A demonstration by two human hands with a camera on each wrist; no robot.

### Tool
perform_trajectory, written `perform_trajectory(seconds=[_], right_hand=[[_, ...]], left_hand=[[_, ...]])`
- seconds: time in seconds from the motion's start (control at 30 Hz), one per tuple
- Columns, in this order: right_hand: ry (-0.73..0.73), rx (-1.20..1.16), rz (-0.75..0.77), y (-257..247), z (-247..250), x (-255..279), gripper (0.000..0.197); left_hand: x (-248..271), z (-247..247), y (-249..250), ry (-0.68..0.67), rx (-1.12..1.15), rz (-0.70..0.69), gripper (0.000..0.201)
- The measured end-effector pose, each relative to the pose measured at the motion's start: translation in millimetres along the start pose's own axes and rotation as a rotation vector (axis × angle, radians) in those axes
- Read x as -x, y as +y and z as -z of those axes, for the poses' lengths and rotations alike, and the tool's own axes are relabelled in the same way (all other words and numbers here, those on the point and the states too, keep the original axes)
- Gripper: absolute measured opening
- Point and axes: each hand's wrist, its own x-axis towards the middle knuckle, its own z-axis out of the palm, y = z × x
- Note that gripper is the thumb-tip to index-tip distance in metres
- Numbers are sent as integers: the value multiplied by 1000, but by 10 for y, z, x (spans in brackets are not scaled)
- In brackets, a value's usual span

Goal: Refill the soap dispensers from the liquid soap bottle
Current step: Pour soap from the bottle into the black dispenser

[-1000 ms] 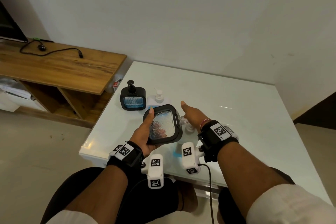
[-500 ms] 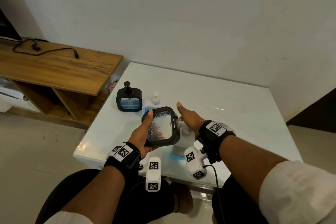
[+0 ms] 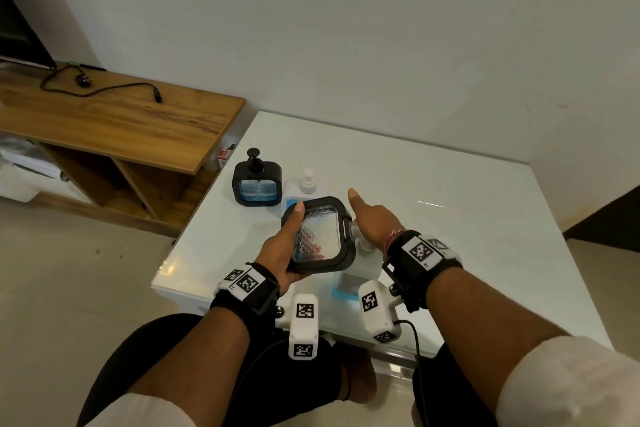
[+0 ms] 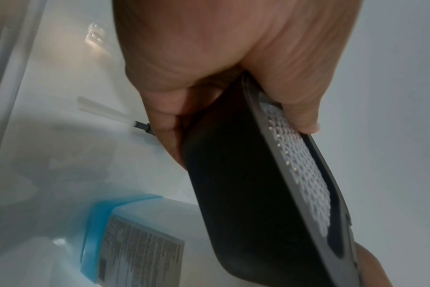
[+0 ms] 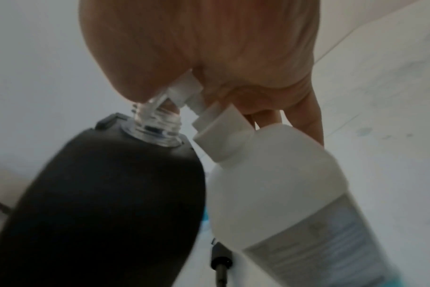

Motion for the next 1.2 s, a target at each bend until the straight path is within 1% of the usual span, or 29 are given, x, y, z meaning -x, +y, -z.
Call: perform_trajectory(seconds=[0.1, 0.3, 0.4, 0.53, 0.6, 0.7, 0.8, 0.97, 1.1, 1.2], right_hand=[[-12, 36, -26, 20, -26, -4, 80], [-55, -13, 23, 14, 25, -28, 81], [-25, -20, 25, 37, 11, -35, 78], [-12, 37, -18, 95, -32, -77, 79], [-21, 11, -10, 100, -12, -108, 81], [-34, -59, 13, 86, 57, -108, 78], [-8, -44, 13, 85, 35, -86, 78], [-1, 24, -3, 108, -58, -90, 76], [-10, -26, 29, 90, 10, -54, 76], [-3, -31, 39, 82, -1, -42, 73]], left_hand=[[-24, 12, -7, -3, -6, 3, 87], [2, -9, -1, 8, -3, 4, 79], [5, -11, 1, 2, -12, -2, 80], [-8, -12, -4, 33, -44, -6, 67], [-3, -12, -16, 41, -47, -6, 65], [12, -17, -6, 36, -45, -2, 68], [17, -5, 5, 17, -25, -1, 66], [9, -13, -20, -20, -39, 2, 82], [16, -26, -32, -27, -46, -14, 80], [16, -18, -24, -9, -44, -18, 80]])
